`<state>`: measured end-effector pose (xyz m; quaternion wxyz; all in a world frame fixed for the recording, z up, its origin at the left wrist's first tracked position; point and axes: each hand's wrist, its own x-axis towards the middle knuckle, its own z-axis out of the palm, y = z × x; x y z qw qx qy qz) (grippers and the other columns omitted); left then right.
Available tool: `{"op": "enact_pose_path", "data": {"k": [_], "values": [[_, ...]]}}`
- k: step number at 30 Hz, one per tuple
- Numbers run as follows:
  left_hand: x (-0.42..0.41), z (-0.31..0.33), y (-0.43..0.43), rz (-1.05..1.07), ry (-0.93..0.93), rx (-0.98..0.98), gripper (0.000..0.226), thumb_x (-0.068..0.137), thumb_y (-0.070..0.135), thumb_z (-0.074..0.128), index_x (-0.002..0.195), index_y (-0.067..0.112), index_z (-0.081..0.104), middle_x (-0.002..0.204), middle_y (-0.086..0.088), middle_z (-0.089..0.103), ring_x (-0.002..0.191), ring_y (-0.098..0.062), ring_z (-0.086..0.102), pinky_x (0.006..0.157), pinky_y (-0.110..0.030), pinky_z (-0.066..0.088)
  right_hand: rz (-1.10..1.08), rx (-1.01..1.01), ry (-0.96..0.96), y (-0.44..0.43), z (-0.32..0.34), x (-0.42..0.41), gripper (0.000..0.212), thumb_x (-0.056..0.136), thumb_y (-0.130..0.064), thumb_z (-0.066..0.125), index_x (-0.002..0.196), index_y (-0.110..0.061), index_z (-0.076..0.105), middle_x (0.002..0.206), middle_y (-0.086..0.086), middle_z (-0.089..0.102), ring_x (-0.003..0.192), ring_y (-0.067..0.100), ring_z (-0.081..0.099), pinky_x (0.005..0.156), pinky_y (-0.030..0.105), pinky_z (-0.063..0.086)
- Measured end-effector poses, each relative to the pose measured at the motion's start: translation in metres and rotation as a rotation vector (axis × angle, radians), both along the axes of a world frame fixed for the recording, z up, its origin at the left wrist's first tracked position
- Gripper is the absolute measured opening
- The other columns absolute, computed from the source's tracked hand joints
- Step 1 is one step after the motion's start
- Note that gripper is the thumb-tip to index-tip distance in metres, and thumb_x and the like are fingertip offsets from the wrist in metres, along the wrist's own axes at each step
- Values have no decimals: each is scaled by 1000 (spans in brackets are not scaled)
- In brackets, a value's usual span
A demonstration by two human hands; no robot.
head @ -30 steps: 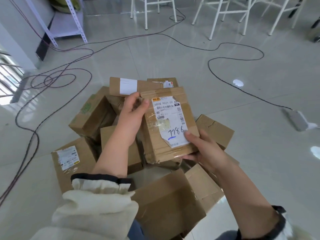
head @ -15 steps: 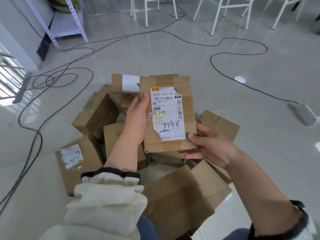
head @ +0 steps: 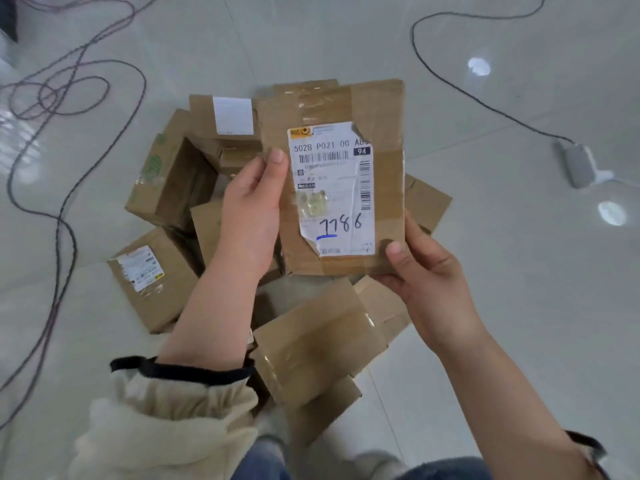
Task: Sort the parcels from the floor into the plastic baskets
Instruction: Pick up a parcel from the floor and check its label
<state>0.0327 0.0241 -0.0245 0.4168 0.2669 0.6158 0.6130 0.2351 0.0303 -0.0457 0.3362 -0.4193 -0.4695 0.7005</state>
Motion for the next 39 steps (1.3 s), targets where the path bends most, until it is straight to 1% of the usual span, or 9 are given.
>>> {"op": "enact_pose_path", "data": {"k": [5,10,13,17,21,23,29,33,39], "values": [[25,82,-5,-29,23,-59,16,93,34,52,97,38,67,102,17,71,96,0,65,79,-16,51,-138,-58,-22,-21,78,6,48,89,-26,54,136,-19,50,118,4,68,109,26,64,83,35,56],[41,226,3,-130,64,-94,9,82,42,61,91,44,62,105,12,69,103,-14,64,96,-46,47,-160,-56,-60,-21,219,35,46,88,-31,53,134,-29,52,119,-2,68,110,21,64,84,36,55],[50,333,-1,-150,84,-56,16,83,42,61,95,53,63,107,19,68,105,-5,63,98,-40,47,-155,-14,-57,-18,327,49,40,92,-26,51,131,-33,55,119,-5,67,110,17,64,80,29,55],[66,473,-4,-168,30,-18,30,86,35,62,116,34,62,112,10,69,104,-11,65,95,-40,50,-136,46,-66,-22,464,70,40,98,-20,45,132,-40,51,120,-9,66,109,13,64,72,24,55],[85,585,-7,-208,65,98,25,90,19,60,113,27,66,104,8,72,96,-9,68,81,-26,54,-108,124,-64,-28,566,92,38,99,-20,43,127,-43,54,121,-7,66,104,18,67,72,24,56],[94,625,-13,-244,116,164,23,90,18,59,105,34,67,102,12,72,95,-6,67,78,-20,53,-116,161,-41,-31,600,101,37,99,-21,43,127,-43,54,121,-6,66,104,20,66,74,27,56],[118,673,-31,-302,192,266,26,93,19,57,111,35,65,105,14,71,95,-5,67,81,-24,53,-196,188,14,-57,640,115,37,100,-17,42,129,-36,54,110,-1,71,92,26,70,76,31,53],[129,682,-33,-401,213,297,26,93,19,55,109,36,66,101,15,72,90,-3,68,71,-17,54,-296,179,21,-77,647,122,35,99,-16,44,127,-34,56,109,2,71,91,28,70,70,28,54],[166,700,-24,-609,322,384,28,94,27,54,98,54,60,106,12,69,97,-4,65,86,-28,52,-561,192,17,-107,667,149,35,98,-13,45,123,-33,58,106,-7,72,94,22,70,69,26,54]]}}
